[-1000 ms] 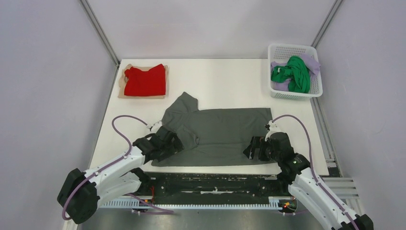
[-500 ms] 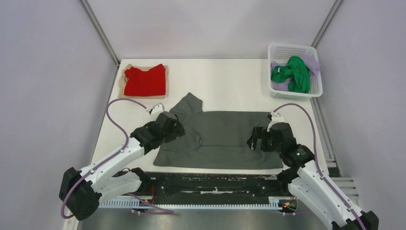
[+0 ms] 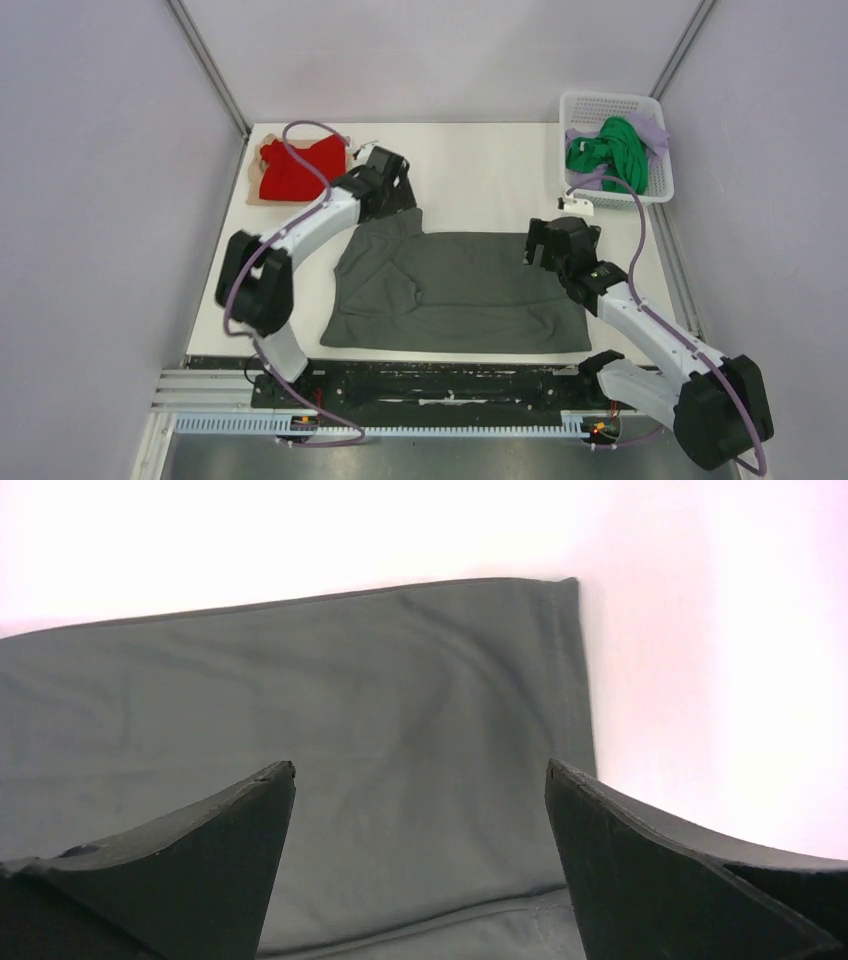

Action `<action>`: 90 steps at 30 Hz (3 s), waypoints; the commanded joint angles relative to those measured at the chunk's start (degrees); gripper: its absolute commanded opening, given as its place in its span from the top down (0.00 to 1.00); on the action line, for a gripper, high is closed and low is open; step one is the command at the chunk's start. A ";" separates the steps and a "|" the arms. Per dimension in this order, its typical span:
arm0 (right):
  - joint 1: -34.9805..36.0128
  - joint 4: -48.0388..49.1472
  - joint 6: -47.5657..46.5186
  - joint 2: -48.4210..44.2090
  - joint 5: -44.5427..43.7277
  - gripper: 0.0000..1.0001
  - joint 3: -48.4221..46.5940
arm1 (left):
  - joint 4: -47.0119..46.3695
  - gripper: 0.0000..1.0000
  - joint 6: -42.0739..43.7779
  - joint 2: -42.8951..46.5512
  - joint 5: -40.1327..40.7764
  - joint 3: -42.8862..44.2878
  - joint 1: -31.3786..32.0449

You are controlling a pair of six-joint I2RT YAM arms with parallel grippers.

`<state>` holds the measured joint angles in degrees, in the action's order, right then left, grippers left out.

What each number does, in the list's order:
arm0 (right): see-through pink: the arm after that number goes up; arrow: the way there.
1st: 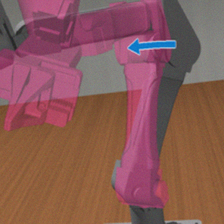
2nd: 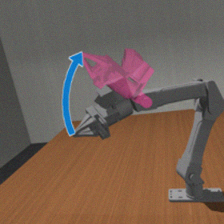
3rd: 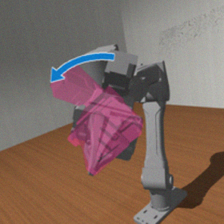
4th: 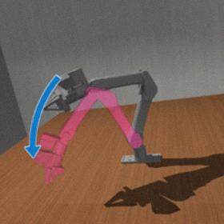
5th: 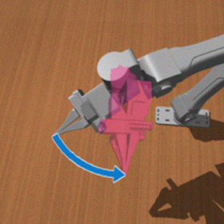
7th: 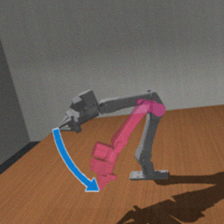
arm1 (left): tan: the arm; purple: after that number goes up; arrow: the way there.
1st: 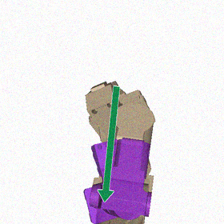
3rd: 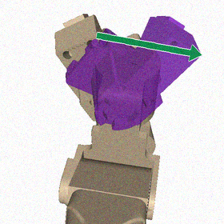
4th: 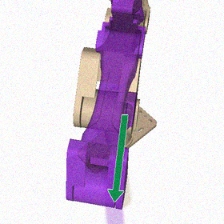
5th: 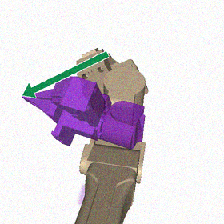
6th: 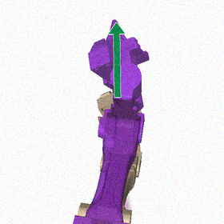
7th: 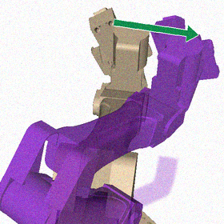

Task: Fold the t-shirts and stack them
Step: Grab the side of the flattened tshirt furthest away from the robot with both arms

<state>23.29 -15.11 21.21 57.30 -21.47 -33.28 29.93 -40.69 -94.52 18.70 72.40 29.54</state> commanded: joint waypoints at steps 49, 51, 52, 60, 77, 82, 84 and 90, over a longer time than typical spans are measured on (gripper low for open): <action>-15.25 14.59 0.22 28.33 -7.15 0.10 -9.02 | 13.29 0.98 18.81 -34.13 -6.22 37.44 -5.14; -15.22 16.94 0.27 29.85 -6.83 0.12 -9.42 | 12.00 0.98 18.48 -32.11 -7.78 35.35 -5.10; -15.29 17.46 0.28 30.74 -6.47 0.13 -9.88 | 11.55 0.98 18.17 -31.03 -8.30 34.25 -5.06; -15.27 18.89 0.45 36.35 -4.86 0.20 -11.11 | 9.45 0.98 17.33 -24.16 -9.99 28.04 -4.91; -15.66 18.38 -2.86 35.43 -3.92 0.49 -10.70 | 5.50 0.98 15.18 -10.67 -11.31 15.09 -3.35; -15.67 18.23 -5.75 35.52 -3.97 0.60 -11.36 | 5.35 0.98 14.30 -8.88 -10.43 13.25 -3.24; -15.66 18.89 -7.00 35.50 -3.44 0.65 -11.45 | 5.27 0.98 14.21 -8.28 -10.39 12.61 -3.26; -15.68 20.69 -8.88 34.23 -1.09 0.90 -10.46 | 5.27 0.98 13.45 -5.44 -10.08 10.17 -3.13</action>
<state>8.01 3.03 14.72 93.69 -23.73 -42.96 37.01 -24.01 -104.49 8.40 84.09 26.17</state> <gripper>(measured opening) 0.177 0.033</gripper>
